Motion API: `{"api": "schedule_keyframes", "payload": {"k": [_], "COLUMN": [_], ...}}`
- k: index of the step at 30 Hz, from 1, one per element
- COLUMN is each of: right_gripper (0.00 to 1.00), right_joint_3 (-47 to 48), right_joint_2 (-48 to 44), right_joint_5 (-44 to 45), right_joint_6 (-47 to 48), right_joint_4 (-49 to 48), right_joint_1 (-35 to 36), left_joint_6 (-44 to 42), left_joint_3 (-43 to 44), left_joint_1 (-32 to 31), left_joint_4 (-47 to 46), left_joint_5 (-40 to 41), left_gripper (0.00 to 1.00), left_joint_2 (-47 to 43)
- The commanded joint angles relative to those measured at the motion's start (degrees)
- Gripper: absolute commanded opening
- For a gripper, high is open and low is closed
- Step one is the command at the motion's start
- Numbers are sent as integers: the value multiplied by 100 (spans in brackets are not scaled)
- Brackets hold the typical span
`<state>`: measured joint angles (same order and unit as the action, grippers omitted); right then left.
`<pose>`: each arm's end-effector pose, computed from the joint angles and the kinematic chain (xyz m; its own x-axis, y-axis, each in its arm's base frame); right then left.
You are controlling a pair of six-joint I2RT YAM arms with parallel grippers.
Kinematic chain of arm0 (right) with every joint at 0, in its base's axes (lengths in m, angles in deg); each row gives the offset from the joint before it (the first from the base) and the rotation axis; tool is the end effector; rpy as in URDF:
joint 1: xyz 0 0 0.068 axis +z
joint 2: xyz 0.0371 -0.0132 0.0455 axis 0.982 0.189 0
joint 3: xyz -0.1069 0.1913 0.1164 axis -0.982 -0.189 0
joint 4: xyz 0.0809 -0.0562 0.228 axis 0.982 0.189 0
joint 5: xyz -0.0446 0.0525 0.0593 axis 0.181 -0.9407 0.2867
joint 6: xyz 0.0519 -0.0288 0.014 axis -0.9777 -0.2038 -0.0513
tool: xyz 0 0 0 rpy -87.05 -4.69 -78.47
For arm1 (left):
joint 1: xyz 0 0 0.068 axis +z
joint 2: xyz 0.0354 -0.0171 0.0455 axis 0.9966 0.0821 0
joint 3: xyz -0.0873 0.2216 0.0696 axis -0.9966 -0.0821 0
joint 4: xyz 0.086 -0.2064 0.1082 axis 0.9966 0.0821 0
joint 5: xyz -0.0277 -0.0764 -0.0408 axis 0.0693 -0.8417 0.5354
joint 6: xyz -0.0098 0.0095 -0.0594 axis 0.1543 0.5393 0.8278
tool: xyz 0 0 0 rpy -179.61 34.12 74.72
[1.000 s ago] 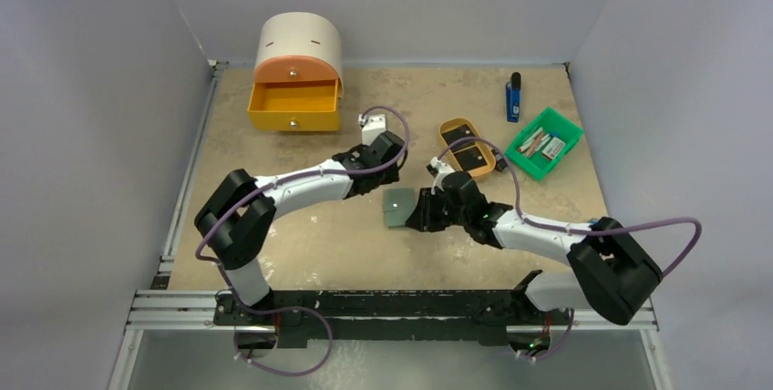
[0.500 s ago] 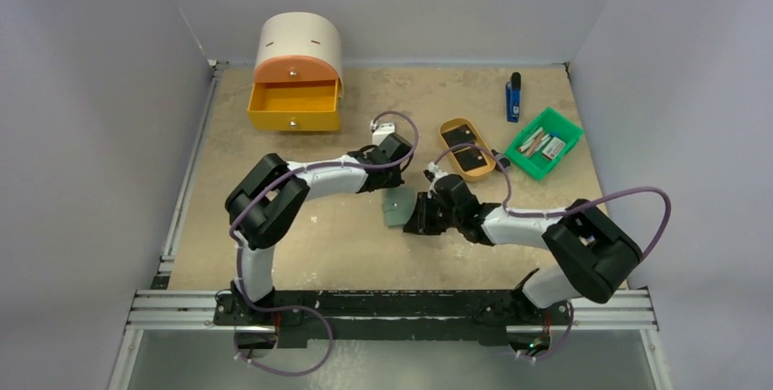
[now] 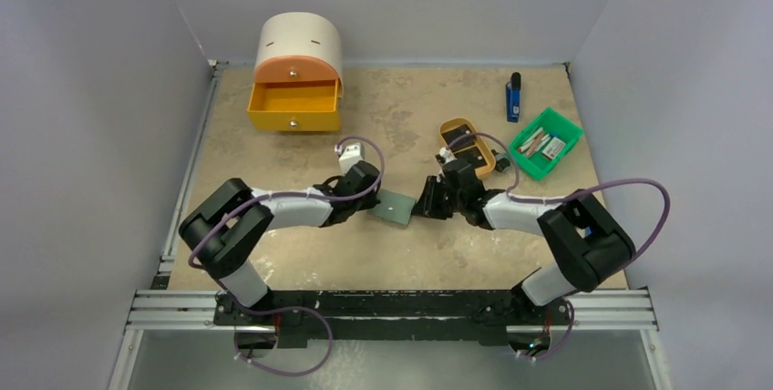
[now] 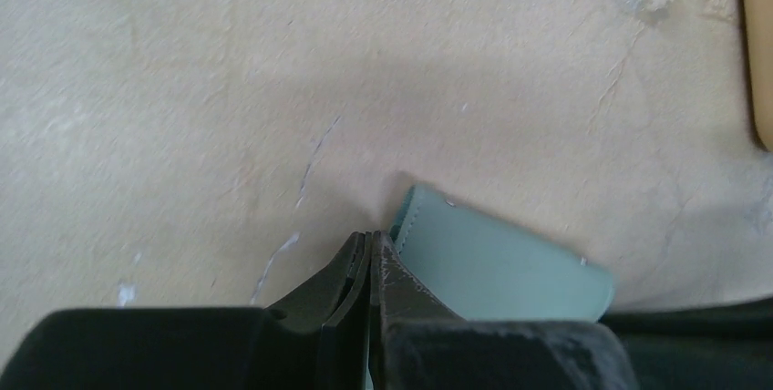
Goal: Put the credit cards into the card holder
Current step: Adjust the card holder at the center of the board.
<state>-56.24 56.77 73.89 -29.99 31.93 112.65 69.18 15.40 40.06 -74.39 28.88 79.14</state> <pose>0.2265 0.1625 0.1239 -0.8426 0.2231 -0.4901 -0.1647 0.7598 0.6290 0.2327 -0.2152 0.1218 -0.7365 -0.3307 -0.5901 -0.0825 0.9098 -0.4068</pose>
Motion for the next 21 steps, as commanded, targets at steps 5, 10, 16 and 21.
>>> {"api": "schedule_keyframes", "payload": {"k": [5,10,16,21], "right_gripper": [27,28,43,53], "right_joint_3": [1181,1722,2012,1937], "right_joint_2": [789,1179,977,2], "right_joint_5": [158,413,1134,1484], "right_joint_6": [779,992,1076,1190], "right_joint_4": [302,667,1320,1638], "right_joint_1": [-118,-145,-170,-168], "left_joint_6": [735,1014,1189,673], "left_joint_3": [-746,-1003,-1090,-635], "left_joint_1": [-937,-1123,-1122,-931], "left_joint_4": [43,912,1910,2046], "left_joint_5": [-9,723,1414,1996], "left_gripper": [0,0,0,19], "left_joint_2": [-773,-1445,-2486,-2828]}}
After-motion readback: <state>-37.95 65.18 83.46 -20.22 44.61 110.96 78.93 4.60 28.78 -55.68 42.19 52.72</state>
